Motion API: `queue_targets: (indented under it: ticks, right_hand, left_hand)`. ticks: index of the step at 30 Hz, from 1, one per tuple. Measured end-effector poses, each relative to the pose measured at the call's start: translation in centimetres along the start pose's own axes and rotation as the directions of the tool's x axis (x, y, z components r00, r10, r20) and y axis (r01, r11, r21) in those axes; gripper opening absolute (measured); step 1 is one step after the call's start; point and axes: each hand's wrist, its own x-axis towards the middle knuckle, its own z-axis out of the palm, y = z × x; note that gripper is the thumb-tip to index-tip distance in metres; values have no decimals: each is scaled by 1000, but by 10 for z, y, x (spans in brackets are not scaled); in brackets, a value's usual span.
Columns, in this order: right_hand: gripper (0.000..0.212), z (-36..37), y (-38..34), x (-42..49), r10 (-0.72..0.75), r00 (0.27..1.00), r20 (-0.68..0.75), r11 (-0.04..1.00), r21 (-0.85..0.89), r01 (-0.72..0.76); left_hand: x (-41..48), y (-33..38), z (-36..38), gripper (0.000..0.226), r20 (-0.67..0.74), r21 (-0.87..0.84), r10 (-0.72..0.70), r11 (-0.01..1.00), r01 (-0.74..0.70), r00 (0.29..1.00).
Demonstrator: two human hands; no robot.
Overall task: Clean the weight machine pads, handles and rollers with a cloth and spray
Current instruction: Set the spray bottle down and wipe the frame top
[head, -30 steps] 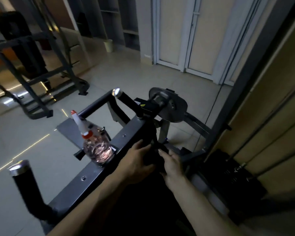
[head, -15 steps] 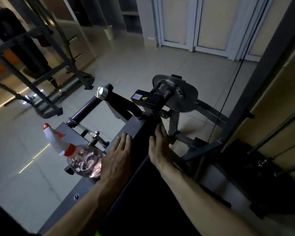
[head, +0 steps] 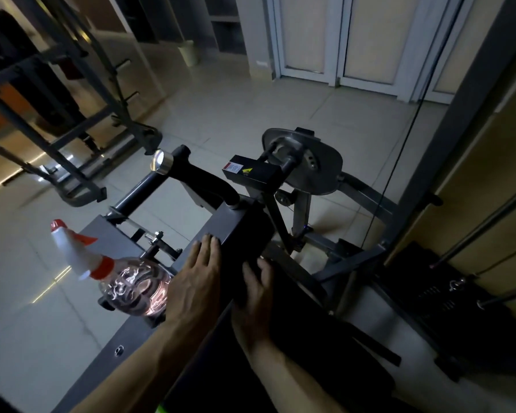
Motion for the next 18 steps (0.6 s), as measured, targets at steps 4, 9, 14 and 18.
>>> queue_targets:
  ticks: [4,9,14,18]
  right_hand:
    - [37,-4,21,86,74,996,-55,997,-25,-75]
    - [37,6,17,128,270,947,-175,963,53,-265]
    - [24,12,26,31,227,974,-29,974,-9,-227]
    - [30,-3,25,41,107,994,-2,994,8,-107]
  left_hand:
    - [0,3,-5,76,-27,-22,-1,1000,0,1000]
    - [0,1,2,81,-34,-7,-3,1000,3,999]
    - [2,1,4,89,-19,18,-22,1000,22,1000]
    - [-1,3,0,87,-17,7,-17,1000,17,1000]
